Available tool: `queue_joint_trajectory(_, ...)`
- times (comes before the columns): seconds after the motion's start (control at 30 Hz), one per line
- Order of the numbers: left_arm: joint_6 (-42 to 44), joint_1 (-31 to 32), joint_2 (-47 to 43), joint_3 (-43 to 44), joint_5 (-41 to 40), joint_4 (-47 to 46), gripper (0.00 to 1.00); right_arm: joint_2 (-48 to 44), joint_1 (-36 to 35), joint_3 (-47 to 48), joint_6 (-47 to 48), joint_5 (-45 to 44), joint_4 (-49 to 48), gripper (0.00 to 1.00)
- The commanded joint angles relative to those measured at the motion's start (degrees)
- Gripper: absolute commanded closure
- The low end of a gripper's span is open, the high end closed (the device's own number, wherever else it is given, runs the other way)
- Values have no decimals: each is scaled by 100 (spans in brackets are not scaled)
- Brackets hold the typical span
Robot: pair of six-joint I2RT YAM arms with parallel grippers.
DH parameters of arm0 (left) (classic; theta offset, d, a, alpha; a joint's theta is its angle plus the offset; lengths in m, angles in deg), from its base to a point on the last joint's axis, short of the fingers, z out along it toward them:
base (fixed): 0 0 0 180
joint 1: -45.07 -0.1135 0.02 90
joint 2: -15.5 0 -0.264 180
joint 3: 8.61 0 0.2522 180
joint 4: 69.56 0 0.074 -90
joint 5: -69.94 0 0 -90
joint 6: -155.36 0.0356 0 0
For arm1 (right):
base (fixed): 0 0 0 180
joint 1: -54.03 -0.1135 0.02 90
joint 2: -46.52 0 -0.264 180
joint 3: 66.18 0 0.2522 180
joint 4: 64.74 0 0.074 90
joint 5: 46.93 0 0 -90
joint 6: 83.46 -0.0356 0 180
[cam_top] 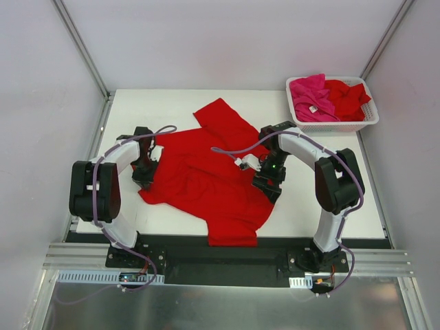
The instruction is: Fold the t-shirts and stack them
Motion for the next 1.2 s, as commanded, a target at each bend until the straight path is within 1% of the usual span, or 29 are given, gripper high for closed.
queue_joint_trajectory(0.0,287,-63,-534,295,-406,302,99,-157,-33,-47,32,187,199,4)
queue_joint_trajectory(0.13,586,-72,-763,716,-713,460,98,-114,-33,-170,-136,178,41,4)
queue_joint_trajectory(0.27,929,-151,-930,841,-890,531,95,-87,-42,-240,-285,169,-152,4)
queue_joint_trajectory(0.47,1035,-230,-966,639,-688,645,93,-105,-51,-188,-654,99,-469,4)
queue_joint_trajectory(0.63,1096,-239,-983,323,-319,786,92,-157,-77,-82,-891,90,-698,4)
queue_joint_trajectory(0.77,1166,-265,-1115,164,-353,812,92,-201,-103,85,-1076,73,-987,4)
queue_joint_trajectory(0.83,1175,-292,-1132,225,-441,812,92,-175,-112,207,-1225,116,-1049,4)
queue_joint_trajectory(0.97,1228,-599,-1141,497,-459,812,92,-140,-235,541,-1322,239,-1076,4)
queue_joint_trajectory(1.17,1307,-784,-1010,805,-424,812,92,53,-604,525,-1314,477,-1312,4)
